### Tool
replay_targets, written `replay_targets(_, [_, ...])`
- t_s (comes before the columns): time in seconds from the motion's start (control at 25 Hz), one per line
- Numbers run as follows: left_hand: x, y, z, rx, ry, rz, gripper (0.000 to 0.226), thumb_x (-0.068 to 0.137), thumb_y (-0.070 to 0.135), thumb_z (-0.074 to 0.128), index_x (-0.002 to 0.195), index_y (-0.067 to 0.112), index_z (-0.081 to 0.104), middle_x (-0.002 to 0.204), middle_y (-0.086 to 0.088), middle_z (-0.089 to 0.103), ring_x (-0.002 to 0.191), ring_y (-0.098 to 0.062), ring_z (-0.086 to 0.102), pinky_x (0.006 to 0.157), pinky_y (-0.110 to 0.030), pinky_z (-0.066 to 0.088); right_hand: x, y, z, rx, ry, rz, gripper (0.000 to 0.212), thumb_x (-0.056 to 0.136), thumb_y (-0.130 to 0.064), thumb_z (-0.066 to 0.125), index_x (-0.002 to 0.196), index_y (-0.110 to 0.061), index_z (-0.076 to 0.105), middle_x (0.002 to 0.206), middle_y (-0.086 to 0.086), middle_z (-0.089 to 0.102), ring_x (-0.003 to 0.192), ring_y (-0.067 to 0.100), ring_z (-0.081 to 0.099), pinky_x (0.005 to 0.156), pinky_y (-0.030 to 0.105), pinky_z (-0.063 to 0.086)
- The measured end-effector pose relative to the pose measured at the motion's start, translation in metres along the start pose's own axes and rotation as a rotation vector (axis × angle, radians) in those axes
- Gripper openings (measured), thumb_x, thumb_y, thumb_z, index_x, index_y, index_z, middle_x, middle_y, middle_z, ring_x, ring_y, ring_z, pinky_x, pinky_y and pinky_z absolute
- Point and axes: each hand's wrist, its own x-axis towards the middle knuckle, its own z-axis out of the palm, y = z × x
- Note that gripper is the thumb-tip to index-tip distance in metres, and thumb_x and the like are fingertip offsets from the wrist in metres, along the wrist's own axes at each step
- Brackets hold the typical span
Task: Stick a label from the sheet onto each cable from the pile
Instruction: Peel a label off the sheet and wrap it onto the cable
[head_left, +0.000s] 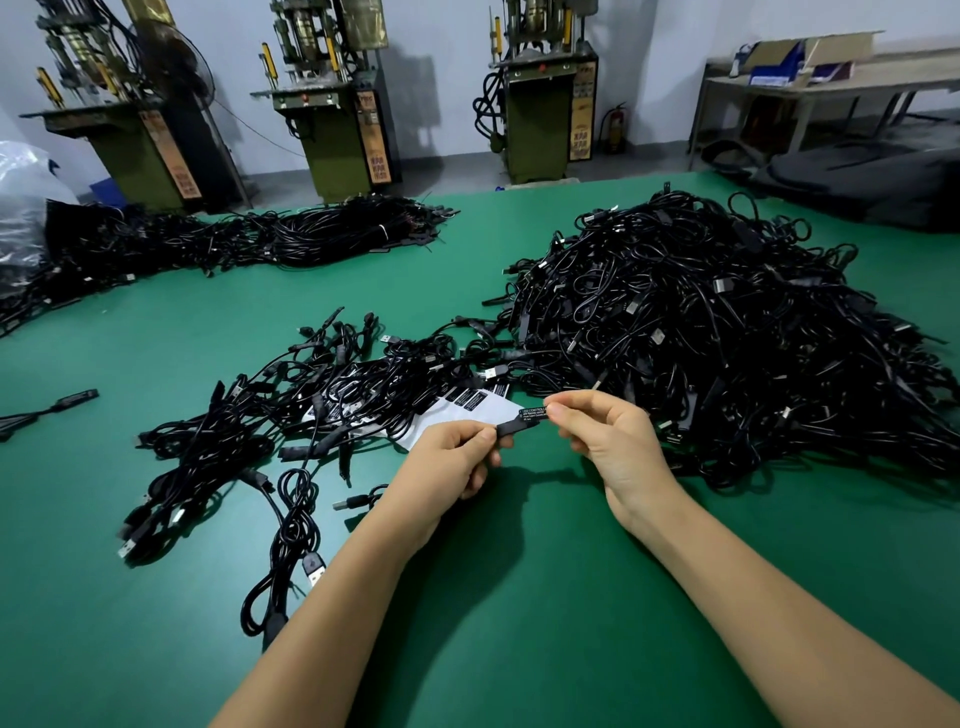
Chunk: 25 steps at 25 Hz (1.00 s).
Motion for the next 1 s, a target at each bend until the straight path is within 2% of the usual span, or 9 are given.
replay_targets(0.24, [0.001,-0.001,0.000,0.031,-0.027,-0.037,0.029,0.102,0.014,0.043,0.087,0.009,0.067,0.057,0.009,0.048,0.040,-0.002,0.033,0.038,-0.012,0.025,-0.002,0.003,0.003,-0.013,-0.049,-0.087,0.011,0.083,-0.005,0.071,0.080,-0.015,0.069,0.064,-0.014,0.066,0.060,-0.007,0.056,0.058,0.006,0.041])
replay_targets(0.48, [0.003,-0.001,-0.001,0.064,-0.045,-0.054,0.029,0.102,0.013,0.042,0.088,0.010,0.067,0.055,0.011,0.048,0.040,-0.002,0.032,0.039,-0.012,0.025,-0.001,0.008,0.006,-0.055,-0.073,-0.114,0.016,0.080,-0.004,0.073,0.079,-0.017,0.065,0.072,-0.008,0.067,0.073,0.004,0.062,0.071,0.012,0.047])
replay_targets(0.72, [0.004,0.001,-0.003,0.049,-0.078,-0.082,0.027,0.102,0.011,0.041,0.100,-0.003,0.065,0.061,0.004,0.044,0.041,-0.004,0.031,0.038,-0.013,0.024,0.000,0.010,0.005,-0.080,-0.081,-0.127,0.016,0.080,-0.003,0.073,0.079,-0.017,0.064,0.071,-0.008,0.067,0.071,0.004,0.062,0.069,0.012,0.047])
replay_targets(1.0, [0.004,0.003,-0.005,0.006,-0.101,-0.095,0.028,0.102,0.010,0.041,0.101,-0.006,0.063,0.056,0.008,0.044,0.040,-0.004,0.027,0.037,-0.013,0.022,0.001,0.010,0.005,-0.101,-0.081,-0.121,0.017,0.080,-0.004,0.072,0.079,-0.019,0.064,0.072,-0.009,0.066,0.070,0.002,0.060,0.068,0.011,0.045])
